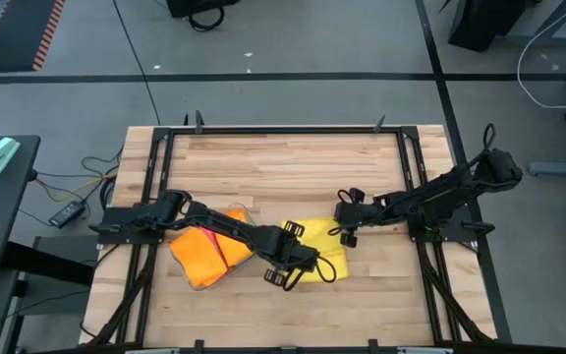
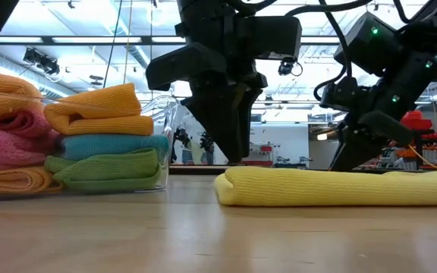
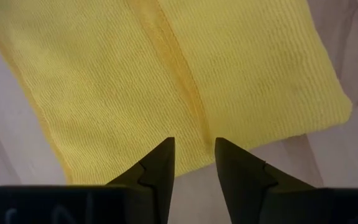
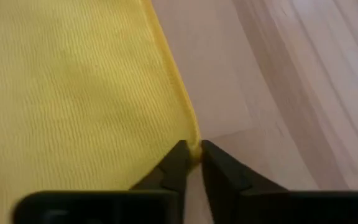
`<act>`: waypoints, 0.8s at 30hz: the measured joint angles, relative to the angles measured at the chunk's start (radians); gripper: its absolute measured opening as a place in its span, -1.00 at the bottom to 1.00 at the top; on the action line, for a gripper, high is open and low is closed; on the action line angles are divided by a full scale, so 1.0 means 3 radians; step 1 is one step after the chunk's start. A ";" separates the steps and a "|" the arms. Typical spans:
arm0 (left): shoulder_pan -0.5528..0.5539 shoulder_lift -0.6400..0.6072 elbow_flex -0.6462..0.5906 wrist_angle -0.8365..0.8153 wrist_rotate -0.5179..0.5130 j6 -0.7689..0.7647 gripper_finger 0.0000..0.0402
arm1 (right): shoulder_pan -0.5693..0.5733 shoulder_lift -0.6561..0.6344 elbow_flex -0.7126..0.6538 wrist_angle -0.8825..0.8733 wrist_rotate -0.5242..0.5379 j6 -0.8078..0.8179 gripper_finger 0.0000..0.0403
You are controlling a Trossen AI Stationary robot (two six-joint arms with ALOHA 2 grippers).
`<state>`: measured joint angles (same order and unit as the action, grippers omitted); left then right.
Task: Fold microfiber towels
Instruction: Fold the yellow microfiber cloth
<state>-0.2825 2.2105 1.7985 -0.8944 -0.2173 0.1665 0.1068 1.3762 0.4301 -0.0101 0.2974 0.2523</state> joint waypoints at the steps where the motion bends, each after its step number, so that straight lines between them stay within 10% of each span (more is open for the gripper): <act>1: 0.0000 0.0000 0.0000 -0.0003 -0.0012 0.0000 -0.38 | -0.0001 0.0000 0.0000 0.0001 0.0000 -0.0024 -0.82; 19: 0.0637 -0.0155 -0.0005 0.0066 0.0078 -0.0946 -0.34 | 0.0398 -0.0305 0.0000 -0.0494 0.0003 -0.0017 -0.97; 24: 0.0986 -0.0130 -0.0001 0.0218 0.0711 -0.1058 -0.25 | 0.0493 -0.0304 0.0000 -0.0470 0.0006 0.0033 -0.98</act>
<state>0.0132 2.1715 1.7981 -0.8289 -0.0039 -0.1509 0.2546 1.2850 0.4301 -0.1513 0.2993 0.2623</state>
